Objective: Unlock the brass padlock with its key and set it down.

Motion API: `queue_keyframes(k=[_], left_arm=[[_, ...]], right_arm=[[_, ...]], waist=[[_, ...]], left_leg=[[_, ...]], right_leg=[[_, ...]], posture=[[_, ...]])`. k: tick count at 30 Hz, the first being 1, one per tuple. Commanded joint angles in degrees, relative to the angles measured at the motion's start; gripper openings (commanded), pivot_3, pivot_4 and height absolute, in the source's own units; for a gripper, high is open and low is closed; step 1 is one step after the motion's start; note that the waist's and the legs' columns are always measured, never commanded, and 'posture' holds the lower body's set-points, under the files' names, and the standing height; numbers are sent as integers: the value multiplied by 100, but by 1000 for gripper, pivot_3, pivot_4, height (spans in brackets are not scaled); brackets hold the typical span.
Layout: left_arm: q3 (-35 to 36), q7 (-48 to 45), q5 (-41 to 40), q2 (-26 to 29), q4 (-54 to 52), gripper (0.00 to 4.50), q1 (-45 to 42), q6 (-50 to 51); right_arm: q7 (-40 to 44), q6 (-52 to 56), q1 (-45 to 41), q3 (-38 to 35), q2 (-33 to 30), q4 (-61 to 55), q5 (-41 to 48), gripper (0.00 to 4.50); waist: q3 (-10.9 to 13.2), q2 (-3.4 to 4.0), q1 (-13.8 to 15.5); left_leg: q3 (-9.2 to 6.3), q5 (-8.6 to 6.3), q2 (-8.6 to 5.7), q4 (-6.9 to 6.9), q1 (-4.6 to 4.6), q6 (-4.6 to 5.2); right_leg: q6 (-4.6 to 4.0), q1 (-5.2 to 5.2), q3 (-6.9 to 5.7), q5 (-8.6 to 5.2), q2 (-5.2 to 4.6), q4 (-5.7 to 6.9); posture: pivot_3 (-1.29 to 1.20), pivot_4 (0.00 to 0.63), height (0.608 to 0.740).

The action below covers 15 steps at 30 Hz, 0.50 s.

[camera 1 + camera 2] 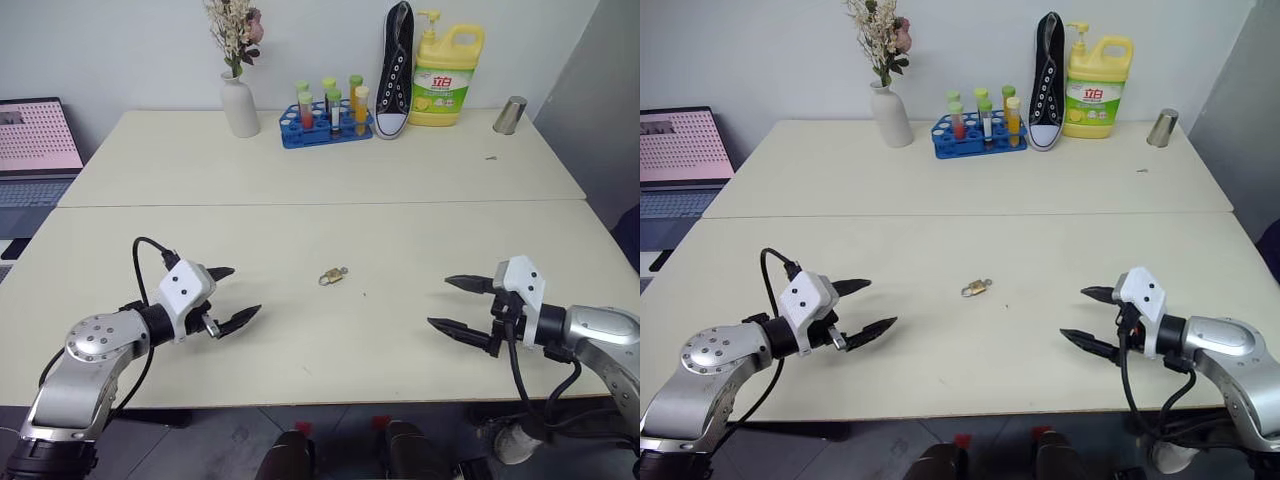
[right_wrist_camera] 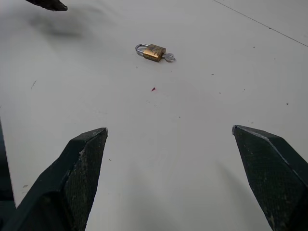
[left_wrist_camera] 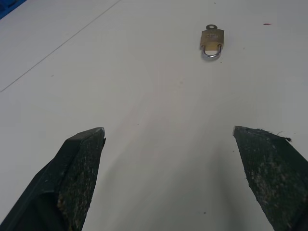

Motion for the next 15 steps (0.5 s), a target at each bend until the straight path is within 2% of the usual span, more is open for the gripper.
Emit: queue_keyframes(k=[1,10,15], left_arm=[[163,-40,-137,-19,-241,4500,6,-38],[30,187,29,-121,-391,4500,-101,123],[-60,10,-7,-129,-315,4500,-199,30]], right_arm=[[9,-92,-152,24,16,-26,-51,4358],[-113,-241,-206,157,100,91,-384,4358],[-396,-334,-297,78,296,72,-464,4358]], waist=[[0,0,5],[1,-1,7],[0,-1,9]], left_leg=[[-1,0,1,0,0,0],[0,0,-1,0,-1,0],[-1,0,-2,0,-1,-1]], right_leg=[[0,0,-2,0,0,0],[0,0,-1,0,0,-1],[0,0,-1,0,0,0]], posture=[[0,150,740],[0,150,740],[0,150,740]])
